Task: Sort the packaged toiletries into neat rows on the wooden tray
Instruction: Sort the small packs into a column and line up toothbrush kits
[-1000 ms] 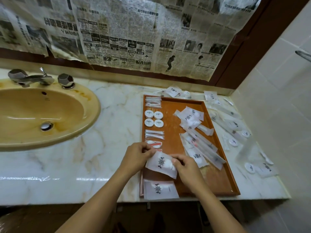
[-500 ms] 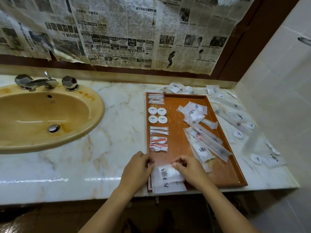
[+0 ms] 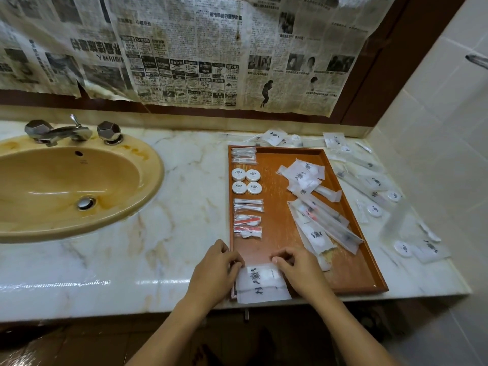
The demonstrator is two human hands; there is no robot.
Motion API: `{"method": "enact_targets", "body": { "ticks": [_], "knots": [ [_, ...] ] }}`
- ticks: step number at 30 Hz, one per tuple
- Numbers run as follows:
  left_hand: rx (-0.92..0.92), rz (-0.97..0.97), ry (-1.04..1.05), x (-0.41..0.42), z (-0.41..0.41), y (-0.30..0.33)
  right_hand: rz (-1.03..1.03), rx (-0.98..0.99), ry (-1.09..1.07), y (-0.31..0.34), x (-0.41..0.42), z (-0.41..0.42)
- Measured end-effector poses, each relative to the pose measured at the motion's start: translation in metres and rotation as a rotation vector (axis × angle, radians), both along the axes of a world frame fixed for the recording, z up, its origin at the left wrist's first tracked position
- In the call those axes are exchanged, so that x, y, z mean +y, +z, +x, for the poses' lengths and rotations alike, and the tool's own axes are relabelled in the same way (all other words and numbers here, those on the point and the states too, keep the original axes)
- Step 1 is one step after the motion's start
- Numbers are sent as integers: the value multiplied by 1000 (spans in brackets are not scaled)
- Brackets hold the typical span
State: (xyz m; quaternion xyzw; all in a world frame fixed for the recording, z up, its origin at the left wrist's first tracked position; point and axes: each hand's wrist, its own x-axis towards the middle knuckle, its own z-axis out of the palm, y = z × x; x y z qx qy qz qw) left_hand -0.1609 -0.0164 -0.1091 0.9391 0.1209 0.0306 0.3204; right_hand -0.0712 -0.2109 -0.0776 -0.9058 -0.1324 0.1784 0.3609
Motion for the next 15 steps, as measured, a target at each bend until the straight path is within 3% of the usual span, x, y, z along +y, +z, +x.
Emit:
{"method": "enact_targets", "body": {
  "ticks": [8, 15],
  "knots": [
    [7, 12, 14, -3, 2, 1, -34, 25, 42, -3, -3, 3],
    [-63, -18, 28, -3, 12, 12, 62, -8, -80, 3, -10, 17]
  ]
}}
